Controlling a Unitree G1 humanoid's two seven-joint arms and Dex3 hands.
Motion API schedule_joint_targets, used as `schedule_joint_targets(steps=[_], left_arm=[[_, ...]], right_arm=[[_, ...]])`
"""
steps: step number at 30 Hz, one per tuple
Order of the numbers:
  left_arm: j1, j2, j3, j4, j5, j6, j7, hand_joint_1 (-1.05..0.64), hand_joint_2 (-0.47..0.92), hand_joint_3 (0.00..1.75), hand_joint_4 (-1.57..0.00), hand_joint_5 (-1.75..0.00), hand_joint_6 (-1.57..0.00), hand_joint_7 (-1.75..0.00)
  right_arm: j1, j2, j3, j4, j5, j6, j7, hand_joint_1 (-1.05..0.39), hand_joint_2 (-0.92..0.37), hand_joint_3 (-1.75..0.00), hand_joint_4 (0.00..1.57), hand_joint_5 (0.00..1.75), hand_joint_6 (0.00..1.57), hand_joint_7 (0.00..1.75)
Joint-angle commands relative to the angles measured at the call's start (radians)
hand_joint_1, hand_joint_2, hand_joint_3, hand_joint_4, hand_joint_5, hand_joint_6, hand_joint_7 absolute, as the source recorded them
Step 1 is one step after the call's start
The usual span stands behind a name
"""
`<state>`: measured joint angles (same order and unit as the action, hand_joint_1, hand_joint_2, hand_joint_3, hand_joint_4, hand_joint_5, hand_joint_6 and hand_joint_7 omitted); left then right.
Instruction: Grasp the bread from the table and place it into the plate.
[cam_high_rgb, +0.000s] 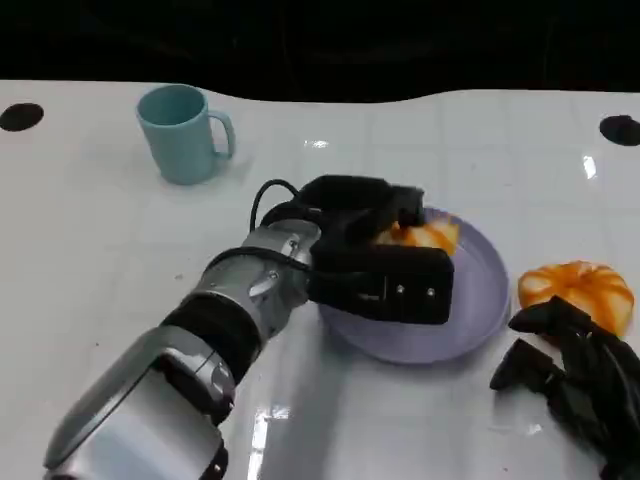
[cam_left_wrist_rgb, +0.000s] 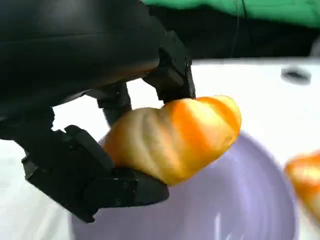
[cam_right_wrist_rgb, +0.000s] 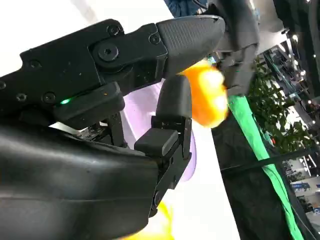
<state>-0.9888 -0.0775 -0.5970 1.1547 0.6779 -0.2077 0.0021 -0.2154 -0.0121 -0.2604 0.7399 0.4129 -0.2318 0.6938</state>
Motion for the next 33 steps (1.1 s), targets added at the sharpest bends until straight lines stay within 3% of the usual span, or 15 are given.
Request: schedule_joint_targets(steps=[1,4,8,13,24,33], left_arm=[[-0.042,0.02,-0.015,-0.005,0.016,0.008,-0.03,-0.72,0.92,0.42,-0.29,-0.24,-0.37,-0.01],[-0.045,0.02,-0.019,-0.006,0.02,0.013,-0.037,-0.75,0.92,0.44,-0.27,-0.22,-0.36,0.0],[-0.054,0.03,-0.036,-0.013,0.037,0.03,-0.074,-0.93,0.92,0.62,-0.17,-0.15,-0.29,0.0],[-0.05,0.047,-0.036,-0.029,0.034,0.027,-0.094,-0.99,0.92,0.66,-0.14,-0.13,-0.27,0.0],[-0.024,0.097,-0.019,-0.107,0.017,0.008,-0.103,-0.97,0.92,0.67,-0.18,-0.14,-0.3,-0.01],[0.086,0.185,0.09,-0.28,-0.104,-0.058,-0.13,-0.89,0.92,0.62,-0.23,-0.15,-0.33,-0.02]], right_arm=[[0.012,-0.007,-0.008,0.009,0.002,0.016,-0.016,-0.53,-0.92,-0.17,0.65,1.61,0.65,1.2],[0.012,-0.008,-0.007,0.009,0.002,0.014,-0.012,-0.53,-0.92,-0.17,0.65,1.61,0.65,1.2],[0.01,-0.014,-0.003,0.014,-0.002,0.013,-0.005,-0.54,-0.92,-0.19,0.65,1.6,0.64,1.2],[0.012,-0.017,-0.003,0.015,-0.002,0.012,0.0,-0.53,-0.92,-0.2,0.64,1.59,0.64,1.19],[0.015,-0.014,-0.003,0.009,-0.01,-0.006,-0.021,-0.53,-0.92,-0.19,0.64,1.59,0.64,1.18],[0.008,-0.011,-0.009,0.018,0.004,0.012,-0.013,-0.53,-0.92,-0.18,0.62,1.63,0.64,1.2]])
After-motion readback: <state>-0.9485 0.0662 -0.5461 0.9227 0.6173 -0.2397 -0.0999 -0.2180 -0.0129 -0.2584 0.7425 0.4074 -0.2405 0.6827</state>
